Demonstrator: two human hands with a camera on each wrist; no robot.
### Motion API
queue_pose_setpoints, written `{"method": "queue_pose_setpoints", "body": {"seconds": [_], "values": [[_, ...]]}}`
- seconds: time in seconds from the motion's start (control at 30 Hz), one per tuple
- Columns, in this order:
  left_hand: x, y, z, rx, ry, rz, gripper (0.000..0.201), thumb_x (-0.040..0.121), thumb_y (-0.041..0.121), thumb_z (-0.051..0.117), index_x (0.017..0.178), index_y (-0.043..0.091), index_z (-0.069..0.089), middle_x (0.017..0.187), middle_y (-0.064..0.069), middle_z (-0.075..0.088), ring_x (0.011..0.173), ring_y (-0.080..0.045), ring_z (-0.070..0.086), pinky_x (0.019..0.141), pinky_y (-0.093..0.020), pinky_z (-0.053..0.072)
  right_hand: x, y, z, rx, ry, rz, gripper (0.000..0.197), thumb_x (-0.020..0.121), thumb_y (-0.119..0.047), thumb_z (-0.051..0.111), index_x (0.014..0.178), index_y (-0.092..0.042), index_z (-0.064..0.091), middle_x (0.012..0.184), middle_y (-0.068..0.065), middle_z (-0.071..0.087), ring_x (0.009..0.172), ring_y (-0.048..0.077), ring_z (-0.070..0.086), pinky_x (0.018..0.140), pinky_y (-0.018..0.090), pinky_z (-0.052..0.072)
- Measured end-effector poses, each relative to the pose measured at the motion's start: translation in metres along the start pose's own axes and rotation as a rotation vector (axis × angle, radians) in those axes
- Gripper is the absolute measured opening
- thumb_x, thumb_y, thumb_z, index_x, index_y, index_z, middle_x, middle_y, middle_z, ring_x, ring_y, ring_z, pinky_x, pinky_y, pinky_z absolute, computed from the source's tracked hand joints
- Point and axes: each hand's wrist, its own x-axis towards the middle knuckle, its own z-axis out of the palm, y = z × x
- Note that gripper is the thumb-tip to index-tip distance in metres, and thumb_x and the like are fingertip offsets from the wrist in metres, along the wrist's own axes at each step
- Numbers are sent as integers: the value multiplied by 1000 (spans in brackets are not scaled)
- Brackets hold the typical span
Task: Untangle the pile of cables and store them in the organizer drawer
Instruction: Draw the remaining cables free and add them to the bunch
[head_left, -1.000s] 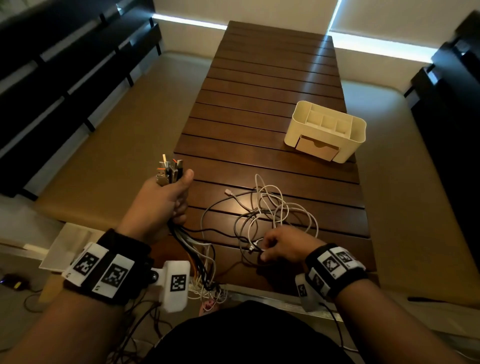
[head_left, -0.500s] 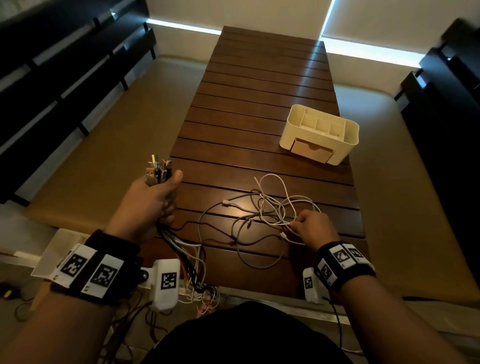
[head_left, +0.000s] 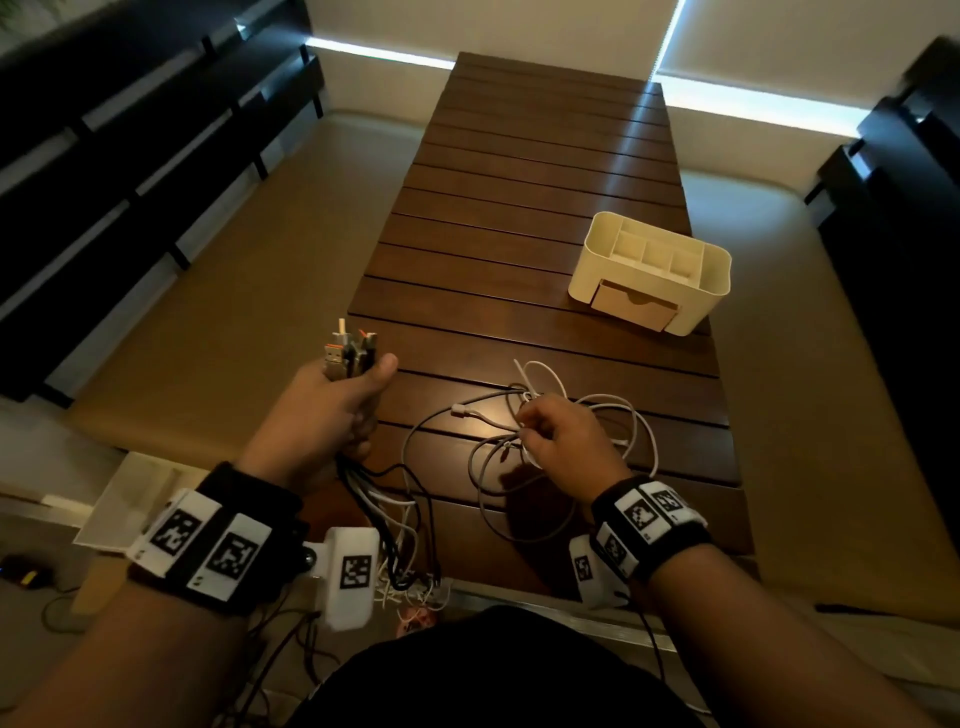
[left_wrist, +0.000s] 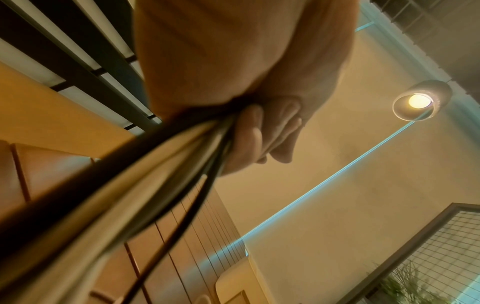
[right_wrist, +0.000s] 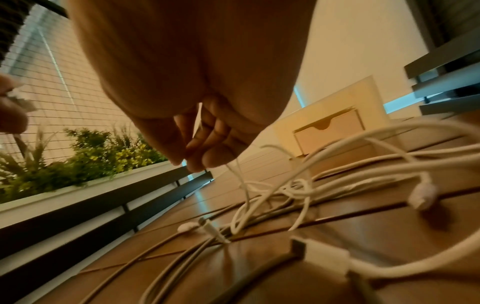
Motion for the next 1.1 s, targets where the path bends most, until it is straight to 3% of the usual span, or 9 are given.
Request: {"method": "queue_pose_setpoints", "body": {"seconds": [0.2,0.33,0.53,0.63,0.7,0.8,0.9,1.0,1.1], "values": [[-5,-10,11,35,-51,-39,39,96,27,62,64,22,42,56,-2,23,48,-13,18,51,-29,14,31,-4,32,-119,-67,-55,9,93,-19,65,101,-19,68,100,-9,59,94,11,58,90,34,51],[-5,-10,6,39,-47,-38,38,94,30,66,65,23,42,59,-3,22,49,-14,18,51,-30,15,52,-3,50,-210,-59,21,14,96,-23,62,107,-15,66,112,-2,55,100,17,57,91,36,49],[4,-9,3,-68,-55,-42,33,92,19,67,74,22,40,58,4,25,44,-10,21,46,-25,18,72,4,61,-429,-155,107,18,97,-24,57,104,-10,66,114,7,51,98,27,57,87,38,50],[9,-8,2,-143,-72,-57,19,79,18,63,88,14,47,59,4,29,43,-10,25,42,-23,26,73,5,61,-463,-163,82,17,96,-23,58,102,-8,66,112,8,52,95,28,58,86,38,51],[12,-8,3,-176,-65,-70,27,72,17,57,96,10,49,60,2,29,43,-10,26,43,-24,28,73,4,60,-471,-169,76,15,96,-21,58,98,-9,66,111,8,54,96,28,59,86,39,51],[15,-8,7,-188,-60,-61,21,82,12,52,102,8,49,60,1,32,43,-10,28,42,-24,30,71,-3,53,-408,-121,119,13,97,-24,55,96,-13,64,106,4,57,95,23,58,87,40,52],[16,-7,13,-167,-62,-69,7,99,8,44,105,9,47,59,2,35,44,-10,30,43,-24,31,66,-11,43,-232,-46,171,10,98,-28,57,90,-23,61,96,1,63,85,20,62,72,33,53],[19,-8,20,-136,-64,-62,5,102,13,48,106,13,45,57,5,36,47,-10,29,47,-25,32,61,-22,34,-40,29,206,14,95,-33,61,82,-33,58,116,8,63,80,14,64,60,24,45],[21,-13,28,-103,-55,1,6,102,15,52,100,14,47,56,6,33,48,-12,27,48,-26,32,50,-45,23,180,56,203,9,94,-30,64,86,-27,64,91,-3,69,76,11,63,62,21,43]]}}
